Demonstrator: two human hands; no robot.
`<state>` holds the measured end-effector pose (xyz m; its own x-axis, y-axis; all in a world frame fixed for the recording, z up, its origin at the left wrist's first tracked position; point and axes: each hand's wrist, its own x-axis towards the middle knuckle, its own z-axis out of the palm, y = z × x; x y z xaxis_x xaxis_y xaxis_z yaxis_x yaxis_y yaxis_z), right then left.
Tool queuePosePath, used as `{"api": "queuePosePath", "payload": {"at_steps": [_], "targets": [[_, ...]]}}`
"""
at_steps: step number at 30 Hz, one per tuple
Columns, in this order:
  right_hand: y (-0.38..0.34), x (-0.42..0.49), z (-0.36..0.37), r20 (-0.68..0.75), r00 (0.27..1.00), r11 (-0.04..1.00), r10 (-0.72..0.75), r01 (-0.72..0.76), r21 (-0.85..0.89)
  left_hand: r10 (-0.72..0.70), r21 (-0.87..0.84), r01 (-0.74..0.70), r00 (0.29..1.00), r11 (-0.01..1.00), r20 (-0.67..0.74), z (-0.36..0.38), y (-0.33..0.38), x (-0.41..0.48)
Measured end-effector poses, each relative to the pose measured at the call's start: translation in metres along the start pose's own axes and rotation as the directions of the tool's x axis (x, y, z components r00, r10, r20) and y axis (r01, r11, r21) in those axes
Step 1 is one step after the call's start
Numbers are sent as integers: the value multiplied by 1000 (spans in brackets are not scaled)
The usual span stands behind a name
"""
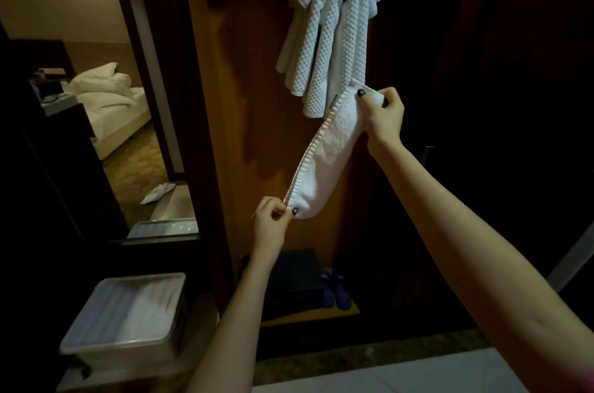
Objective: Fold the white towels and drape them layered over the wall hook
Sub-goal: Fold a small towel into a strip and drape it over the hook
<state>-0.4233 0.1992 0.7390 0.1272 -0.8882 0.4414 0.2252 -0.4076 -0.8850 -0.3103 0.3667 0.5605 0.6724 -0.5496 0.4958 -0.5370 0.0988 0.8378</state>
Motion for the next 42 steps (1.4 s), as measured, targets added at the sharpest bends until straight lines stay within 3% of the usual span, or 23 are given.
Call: {"api": "queuePosePath", "payload": {"at_steps": [9,13,16,18,24,29,36,39,42], "targets": [[16,2,-4,-18,998,996,-58,56,-66,29,49,-36,991,998,130,-46,-3,16],[16,0,5,38,997,997,-73,74,-36,-153,-107,193,942,975,298,-45,-2,13],[13,-2,11,93,993,998,-69,69,-1,-156,-64,207,875,976,459,-44,-7,10],[9,-1,13,92,994,997,-62,58,45,-135,-146,242,847,959,514,-45,-6,7],[-6,18,13,128,991,997,-26,17,73,-92,-433,356,848,828,522,-45,5,10],[-13,30,12,63,998,994,18,-25,109,-109,-428,305,899,851,424,-30,24,22],[-30,35,13,111,994,988,-20,3,151,33,-351,151,883,924,468,-23,39,35],[-37,39,12,166,985,972,44,-80,219,-56,-368,265,869,891,492,-25,44,38],[-43,39,14,289,954,957,78,-154,248,-84,-460,440,787,771,612,-25,47,37]]}}
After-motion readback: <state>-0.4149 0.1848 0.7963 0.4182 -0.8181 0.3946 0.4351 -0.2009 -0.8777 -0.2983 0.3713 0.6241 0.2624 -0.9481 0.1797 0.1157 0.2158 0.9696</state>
